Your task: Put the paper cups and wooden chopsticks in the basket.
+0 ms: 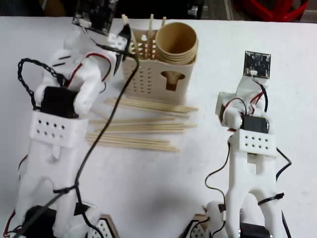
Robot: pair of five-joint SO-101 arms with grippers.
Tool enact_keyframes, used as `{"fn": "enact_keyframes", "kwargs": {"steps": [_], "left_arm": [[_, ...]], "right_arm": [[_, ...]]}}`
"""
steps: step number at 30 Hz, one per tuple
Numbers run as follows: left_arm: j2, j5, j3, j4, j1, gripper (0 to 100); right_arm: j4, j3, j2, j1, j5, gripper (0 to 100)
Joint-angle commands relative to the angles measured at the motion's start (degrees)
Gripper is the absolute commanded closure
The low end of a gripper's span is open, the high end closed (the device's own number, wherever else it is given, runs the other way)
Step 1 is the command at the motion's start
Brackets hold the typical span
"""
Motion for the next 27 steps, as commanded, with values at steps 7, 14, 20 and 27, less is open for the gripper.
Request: {"fn": "enact_keyframes", "kwargs": {"steps": [7, 14, 20, 27], "left_arm": [[-3.47, -7.21, -2.9, 17.67, 0.04, 86], [-3.74, -16.44, -2.9, 30.59, 7.43, 87], [-3.82, -19.6, -0.97, 39.82, 13.41, 94], [-3.82, -21.19, 15.12, 34.46, 17.1, 94]], "right_arm": [[-1.01, -0.26, -1.89, 0.22, -0.44, 96.7], [-1.01, -0.26, -1.89, 0.22, -0.44, 96.7], [-1.01, -0.26, -1.89, 0.22, -0.44, 96.7], [-1.01, -0.26, -1.89, 0.48, -0.35, 96.7]]}}
